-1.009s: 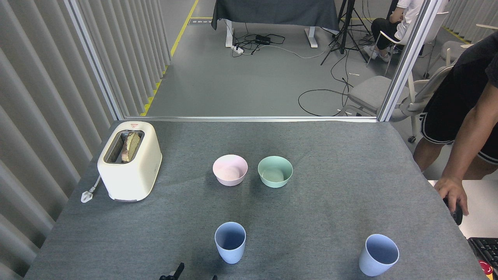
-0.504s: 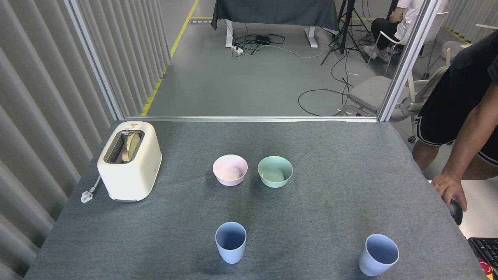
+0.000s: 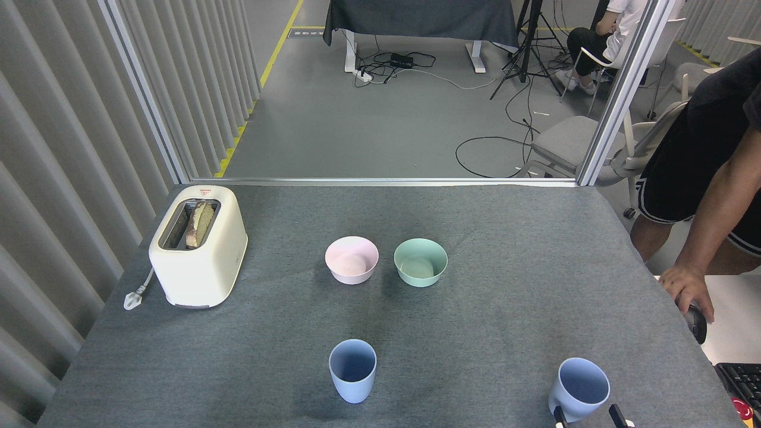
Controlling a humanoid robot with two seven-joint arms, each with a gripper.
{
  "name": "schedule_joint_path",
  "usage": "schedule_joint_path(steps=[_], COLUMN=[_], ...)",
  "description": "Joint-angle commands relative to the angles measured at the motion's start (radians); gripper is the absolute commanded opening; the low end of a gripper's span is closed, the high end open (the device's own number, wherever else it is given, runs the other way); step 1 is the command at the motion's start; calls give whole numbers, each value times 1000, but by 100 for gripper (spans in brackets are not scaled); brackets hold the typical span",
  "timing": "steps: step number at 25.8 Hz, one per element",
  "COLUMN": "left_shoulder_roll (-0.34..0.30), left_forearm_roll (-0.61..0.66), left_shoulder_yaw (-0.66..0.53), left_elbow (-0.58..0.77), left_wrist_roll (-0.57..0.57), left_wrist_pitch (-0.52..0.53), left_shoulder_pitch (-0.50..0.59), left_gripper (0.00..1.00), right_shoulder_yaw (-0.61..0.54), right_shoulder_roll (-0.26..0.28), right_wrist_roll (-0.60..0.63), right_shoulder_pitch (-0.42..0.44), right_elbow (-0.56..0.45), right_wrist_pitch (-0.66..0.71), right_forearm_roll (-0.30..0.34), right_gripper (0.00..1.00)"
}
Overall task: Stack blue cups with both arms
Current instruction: 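Move the right gripper to the other light-blue cup and grasp it, then lift the held cup with the right gripper toward the first blue cup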
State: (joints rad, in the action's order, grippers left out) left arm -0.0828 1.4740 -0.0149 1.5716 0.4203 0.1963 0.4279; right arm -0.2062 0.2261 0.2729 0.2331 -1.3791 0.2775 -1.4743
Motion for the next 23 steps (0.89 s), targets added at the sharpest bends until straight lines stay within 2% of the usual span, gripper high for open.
schedule_joint_path(steps=[1,4,17,23], left_shoulder_roll=[0,0,0,0], left_forearm_roll=[-1,-1,-3,-3], left_shoulder_yaw=[0,0,0,0], left_elbow=[1,1,-1,-4], left_wrist_roll=[0,0,0,0], left_wrist_pitch=[0,0,-1,-1], left_shoulder_pitch=[0,0,0,0], left_gripper=[100,100,100,100], right_shoulder_yaw=[1,-1,5,28], right_shoulder_roll=[1,1,12,10], right_wrist_roll=[0,-1,-4,-3], right_shoulder_pitch=[-5,-6,-133,-159], right_elbow=[3,5,109,137], right_wrist_pitch=[-1,-1,0,-3], right_forearm_roll=[-1,-3,-4,-7], right_gripper=[100,100,100,99])
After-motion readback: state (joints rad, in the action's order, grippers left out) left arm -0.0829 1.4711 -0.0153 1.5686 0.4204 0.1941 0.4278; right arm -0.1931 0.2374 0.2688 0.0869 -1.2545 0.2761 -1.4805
